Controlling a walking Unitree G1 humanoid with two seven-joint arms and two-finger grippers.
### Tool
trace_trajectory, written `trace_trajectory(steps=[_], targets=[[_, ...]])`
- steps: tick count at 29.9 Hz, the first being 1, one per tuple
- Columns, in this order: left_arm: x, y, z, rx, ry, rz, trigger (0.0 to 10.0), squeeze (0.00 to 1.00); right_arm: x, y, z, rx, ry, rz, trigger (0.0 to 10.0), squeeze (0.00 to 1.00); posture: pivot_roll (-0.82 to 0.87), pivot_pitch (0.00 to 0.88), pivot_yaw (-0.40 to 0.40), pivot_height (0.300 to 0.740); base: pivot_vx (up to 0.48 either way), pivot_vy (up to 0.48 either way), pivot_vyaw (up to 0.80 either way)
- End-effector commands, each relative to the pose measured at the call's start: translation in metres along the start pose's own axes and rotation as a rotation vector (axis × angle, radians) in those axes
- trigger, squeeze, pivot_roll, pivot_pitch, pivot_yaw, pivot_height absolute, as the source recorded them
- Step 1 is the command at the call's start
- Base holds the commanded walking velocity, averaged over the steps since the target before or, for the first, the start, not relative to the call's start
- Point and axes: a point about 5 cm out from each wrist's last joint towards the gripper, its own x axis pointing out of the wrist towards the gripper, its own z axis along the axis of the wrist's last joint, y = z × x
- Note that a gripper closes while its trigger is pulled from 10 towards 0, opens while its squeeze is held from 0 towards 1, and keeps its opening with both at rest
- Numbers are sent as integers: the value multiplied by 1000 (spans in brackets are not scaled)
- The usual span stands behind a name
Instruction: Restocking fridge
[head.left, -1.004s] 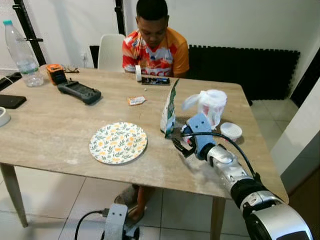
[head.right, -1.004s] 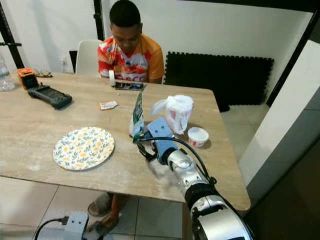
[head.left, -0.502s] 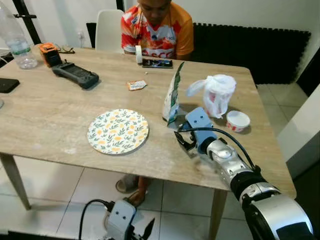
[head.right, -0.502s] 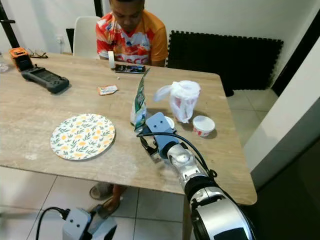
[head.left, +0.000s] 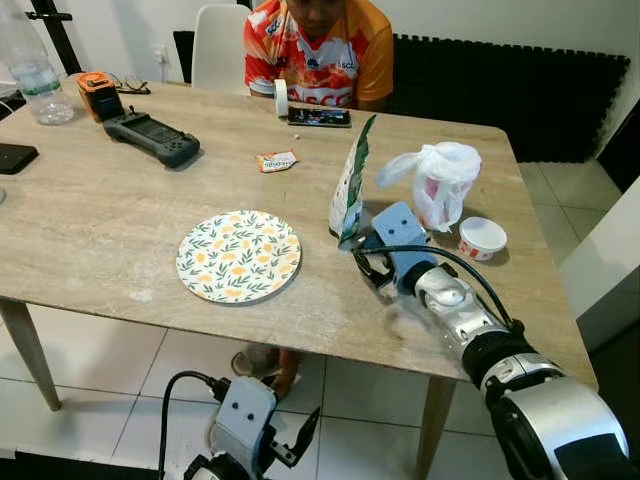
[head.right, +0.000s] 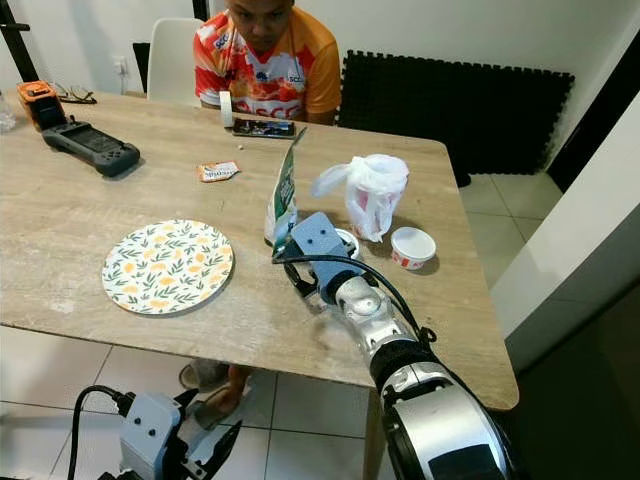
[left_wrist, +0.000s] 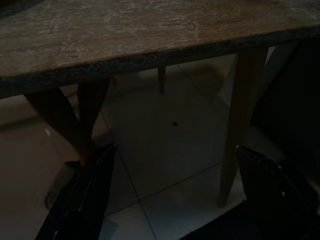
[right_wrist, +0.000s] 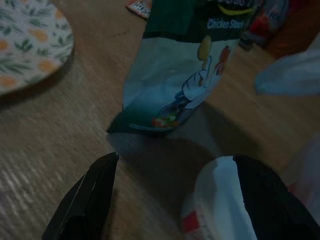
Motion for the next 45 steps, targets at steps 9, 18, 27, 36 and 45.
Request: trace_trajectory(steps=[9,18,27,36,45], targets=[[-1,-3,2,-5,30,-20,10000,0,-3,-3,-16,-156,117,8,10000,0,92,270,-92,740,0,0,0],[-1,-2,4,-20,42,-20,10000,0,-9,-13,-31,-130,203,-62,10000,0,93,265,-91,740,0,0,0],[1,3,9,-34,24,-1,10000,0,-11,-19,-34,-122,219,-82,10000,0,90,260,-92,740,0,0,0],[3,4,16,-37,-1,0,10000,0,-12,-20,-37,-122,229,-83,4980,0,91,254,-91,740,0,0,0],[6,2,26,-39,-36,-22,10000,0,-14,-21,-40,-118,236,-81,157,0,91,251,-91,740,0,0,0]])
